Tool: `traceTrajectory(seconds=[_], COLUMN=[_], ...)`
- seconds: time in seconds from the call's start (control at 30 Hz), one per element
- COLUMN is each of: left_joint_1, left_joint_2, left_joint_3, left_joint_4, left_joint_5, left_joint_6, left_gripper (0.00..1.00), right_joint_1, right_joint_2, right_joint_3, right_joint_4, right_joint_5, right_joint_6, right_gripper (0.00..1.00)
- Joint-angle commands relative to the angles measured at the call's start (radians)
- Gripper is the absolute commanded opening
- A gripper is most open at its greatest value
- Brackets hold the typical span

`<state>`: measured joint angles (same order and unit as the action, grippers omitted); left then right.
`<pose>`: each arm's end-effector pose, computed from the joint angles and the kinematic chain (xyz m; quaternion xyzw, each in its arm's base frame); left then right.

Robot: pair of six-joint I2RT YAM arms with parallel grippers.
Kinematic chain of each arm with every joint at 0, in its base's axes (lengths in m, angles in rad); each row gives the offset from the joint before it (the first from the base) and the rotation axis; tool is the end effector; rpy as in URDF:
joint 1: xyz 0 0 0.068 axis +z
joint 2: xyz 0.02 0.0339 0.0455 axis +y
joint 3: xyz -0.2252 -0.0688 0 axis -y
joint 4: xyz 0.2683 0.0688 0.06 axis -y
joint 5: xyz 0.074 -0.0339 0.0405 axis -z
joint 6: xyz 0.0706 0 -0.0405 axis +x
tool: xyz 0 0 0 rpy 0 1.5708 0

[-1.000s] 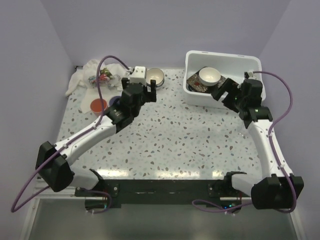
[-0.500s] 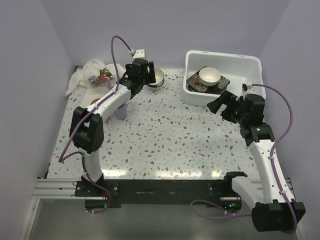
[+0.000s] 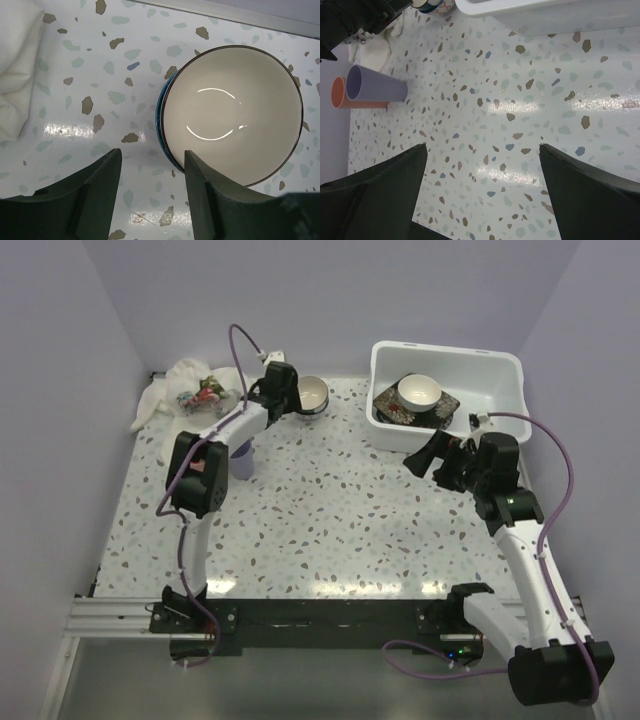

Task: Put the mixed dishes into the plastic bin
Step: Pick up the bowl from the bowl.

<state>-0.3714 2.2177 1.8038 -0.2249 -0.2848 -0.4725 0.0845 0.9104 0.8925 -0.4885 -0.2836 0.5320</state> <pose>0.5097 -0.1772 0.1557 -0.1084 0.8800 -0.0665 0.4577 0.2725 0.0429 0.2778 0.1194 0.8477 0.2684 0.4417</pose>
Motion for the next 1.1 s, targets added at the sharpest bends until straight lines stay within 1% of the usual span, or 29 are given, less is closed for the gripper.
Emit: traceTrajectory(seconds=[0.0, 0.1, 0.13, 0.2, 0.23, 0.3, 0.33, 0.4, 0.43, 0.5, 0.53, 0.6, 0.67, 1.07], left_joint_1=[0.015, 0.017, 0.017, 0.019, 0.019, 0.02, 0.02, 0.02, 0.02, 0.02, 0.02, 0.02, 0.02, 0.02], left_joint_2=[0.028, 0.046, 0.049, 0.06, 0.065, 0.079, 0.083, 0.083, 0.08, 0.063, 0.054, 0.03, 0.007, -0.072], left_joint_3=[0.06, 0.069, 0.069, 0.069, 0.074, 0.083, 0.092, 0.092, 0.089, 0.077, 0.062, 0.046, 0.029, -0.001], left_joint_4=[0.061, 0.076, 0.082, 0.096, 0.096, 0.09, 0.087, 0.084, 0.081, 0.085, 0.087, 0.087, 0.081, -0.005], left_joint_5=[0.036, 0.048, 0.055, 0.056, 0.053, 0.053, 0.053, 0.055, 0.056, 0.059, 0.061, 0.061, 0.061, 0.078], left_joint_6=[-0.032, -0.037, -0.038, -0.04, -0.04, -0.043, -0.043, -0.044, -0.044, -0.044, -0.044, -0.041, -0.037, 0.009], left_gripper=[0.55, 0.53, 0.5, 0.47, 0.44, 0.42, 0.37, 0.33, 0.25, 0.19, 0.12, 0.04, 0.0, 0.0], right_joint_1=[0.004, 0.006, 0.006, 0.006, 0.006, 0.006, 0.006, 0.006, 0.006, 0.006, 0.006, 0.006, 0.006, 0.004], right_joint_2=[0.004, 0.007, 0.008, 0.01, 0.013, 0.016, 0.021, 0.025, 0.028, 0.031, 0.035, 0.036, 0.035, 0.033], right_joint_3=[-0.001, -0.004, -0.004, -0.006, -0.006, -0.007, -0.007, -0.004, -0.004, -0.004, -0.007, -0.013, -0.02, -0.018], right_joint_4=[0.001, -0.002, -0.004, -0.004, -0.005, -0.002, -0.001, 0.001, 0.001, 0.002, 0.002, 0.007, 0.011, 0.005], right_joint_5=[-0.023, -0.02, -0.019, -0.017, -0.016, -0.015, -0.015, -0.019, -0.019, -0.019, -0.019, -0.025, -0.028, -0.032], right_joint_6=[-0.024, -0.03, -0.032, -0.035, -0.036, -0.035, -0.035, -0.036, -0.036, -0.035, -0.033, -0.026, -0.018, -0.018], right_gripper=[0.98, 0.98, 0.98, 0.98, 0.98, 0.98, 0.98, 0.98, 0.98, 0.98, 0.98, 0.98, 0.98, 0.98])
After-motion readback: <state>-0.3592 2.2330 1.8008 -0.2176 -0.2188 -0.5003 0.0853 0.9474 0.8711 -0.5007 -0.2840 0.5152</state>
